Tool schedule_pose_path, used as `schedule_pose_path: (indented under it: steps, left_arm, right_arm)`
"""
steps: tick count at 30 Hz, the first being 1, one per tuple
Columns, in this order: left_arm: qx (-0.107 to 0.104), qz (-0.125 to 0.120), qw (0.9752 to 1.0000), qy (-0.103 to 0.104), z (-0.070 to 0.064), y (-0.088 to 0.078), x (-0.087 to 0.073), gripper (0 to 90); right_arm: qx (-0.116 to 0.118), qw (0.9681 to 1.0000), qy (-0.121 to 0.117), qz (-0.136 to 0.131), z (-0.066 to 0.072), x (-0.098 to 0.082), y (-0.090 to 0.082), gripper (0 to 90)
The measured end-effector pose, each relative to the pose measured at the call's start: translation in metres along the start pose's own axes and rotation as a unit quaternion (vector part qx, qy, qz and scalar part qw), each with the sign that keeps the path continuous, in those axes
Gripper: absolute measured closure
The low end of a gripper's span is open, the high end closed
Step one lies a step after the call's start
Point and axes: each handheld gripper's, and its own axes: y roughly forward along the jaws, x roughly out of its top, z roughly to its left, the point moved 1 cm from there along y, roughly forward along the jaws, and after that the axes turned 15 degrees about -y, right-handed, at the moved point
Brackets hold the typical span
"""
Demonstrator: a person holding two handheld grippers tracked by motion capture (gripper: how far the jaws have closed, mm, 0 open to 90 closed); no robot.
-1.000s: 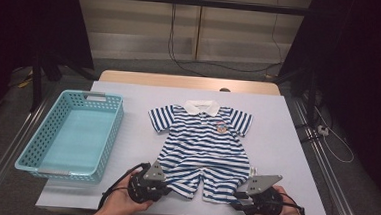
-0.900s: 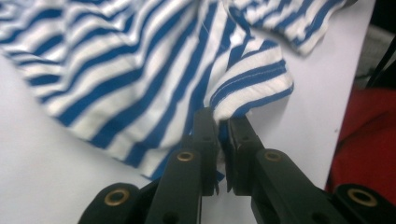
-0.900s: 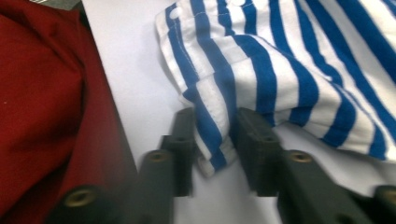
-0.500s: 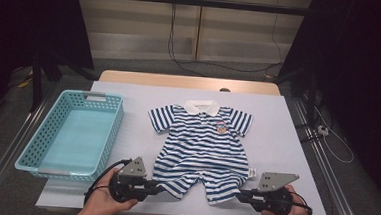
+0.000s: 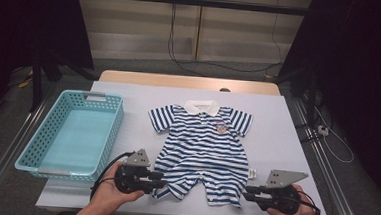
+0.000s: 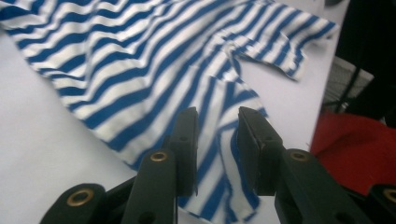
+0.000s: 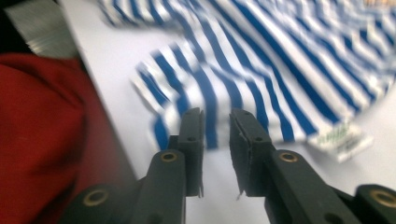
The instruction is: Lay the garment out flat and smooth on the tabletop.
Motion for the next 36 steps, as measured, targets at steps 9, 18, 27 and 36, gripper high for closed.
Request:
schedule_pose_path:
  steps: [9,18,27,36]
  left_arm:
    - [-0.001,-0.015,0.9996,-0.022,0.013,-0.006,-0.001,59.4]
    - [0.037,0.032,0.9988,-0.001,0.009,0.005,-0.013,56.4]
    - [0.061,0.057,0.9959,0.035,-0.003,0.015,-0.024,52.0]
    - [0.085,0.056,0.9916,0.080,-0.015,0.020,-0.031,40.9]
  right_arm:
    - [0.021,0.9994,0.022,0.014,-0.007,0.001,0.028,62.8]
    - [0.007,0.9994,0.018,0.027,0.004,0.000,0.036,53.4]
    - [-0.010,0.9994,0.030,0.014,0.002,0.002,0.031,60.9]
    - [-0.013,0.9992,-0.002,0.038,0.009,0.001,0.035,74.9]
